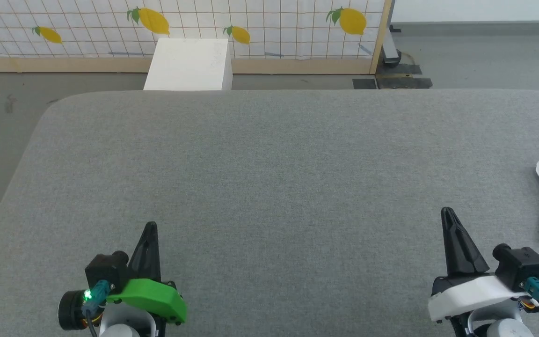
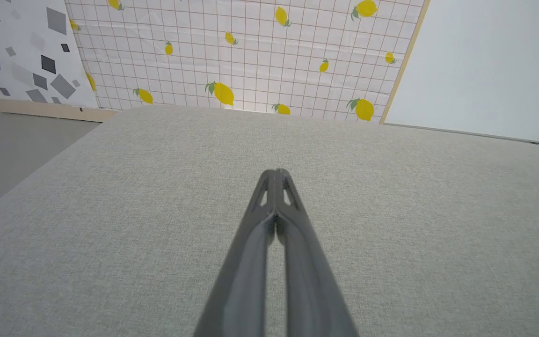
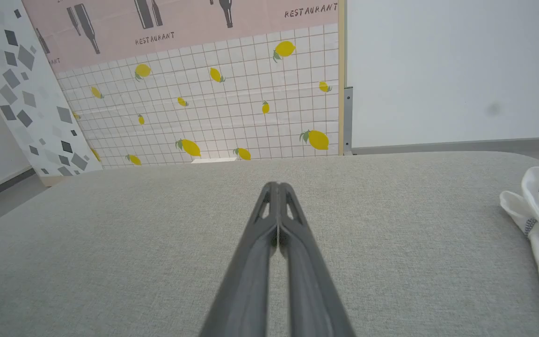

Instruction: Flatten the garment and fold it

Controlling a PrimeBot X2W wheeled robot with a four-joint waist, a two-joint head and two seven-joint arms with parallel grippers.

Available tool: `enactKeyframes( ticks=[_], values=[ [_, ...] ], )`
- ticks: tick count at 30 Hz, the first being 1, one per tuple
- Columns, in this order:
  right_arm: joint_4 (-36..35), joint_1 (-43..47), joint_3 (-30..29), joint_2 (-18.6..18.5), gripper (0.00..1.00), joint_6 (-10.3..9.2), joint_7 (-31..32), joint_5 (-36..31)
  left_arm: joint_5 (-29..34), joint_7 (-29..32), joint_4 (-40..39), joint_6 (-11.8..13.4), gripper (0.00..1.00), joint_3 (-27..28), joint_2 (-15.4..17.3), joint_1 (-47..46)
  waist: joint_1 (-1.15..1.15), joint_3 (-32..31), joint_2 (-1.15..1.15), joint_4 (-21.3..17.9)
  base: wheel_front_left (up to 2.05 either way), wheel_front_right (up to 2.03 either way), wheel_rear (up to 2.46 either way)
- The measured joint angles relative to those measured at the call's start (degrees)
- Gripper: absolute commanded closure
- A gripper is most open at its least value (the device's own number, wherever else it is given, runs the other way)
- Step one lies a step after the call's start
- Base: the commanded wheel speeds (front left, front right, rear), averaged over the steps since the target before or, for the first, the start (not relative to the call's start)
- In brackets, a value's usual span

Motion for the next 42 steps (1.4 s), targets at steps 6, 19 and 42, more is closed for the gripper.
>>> enactKeyframes(
  ticks=[6,19,42],
  values=[
    [-0.5,0.0,0.0,0.0,1.0,0.0,0.6,-0.5,0.5,0.6,-0.5,0.0,1.0,0.1,0.0,0.0,0.0,-0.1,0.0,0.1,0.0,0.0,0.0],
    [-1.6,0.0,0.2,0.0,1.0,0.0,2.4,-1.6,1.9,2.4,-2.4,0.0,1.0,0.7,-0.1,0.1,0.0,-0.2,0.0,0.4,0.0,0.0,0.0],
    [-3.6,0.0,0.5,0.0,1.0,0.0,5.1,-3.4,4.4,5.2,-5.3,0.1,1.0,1.4,-0.8,0.6,0.01,-0.4,0.0,0.8,0.0,0.0,0.0]
  ],
)
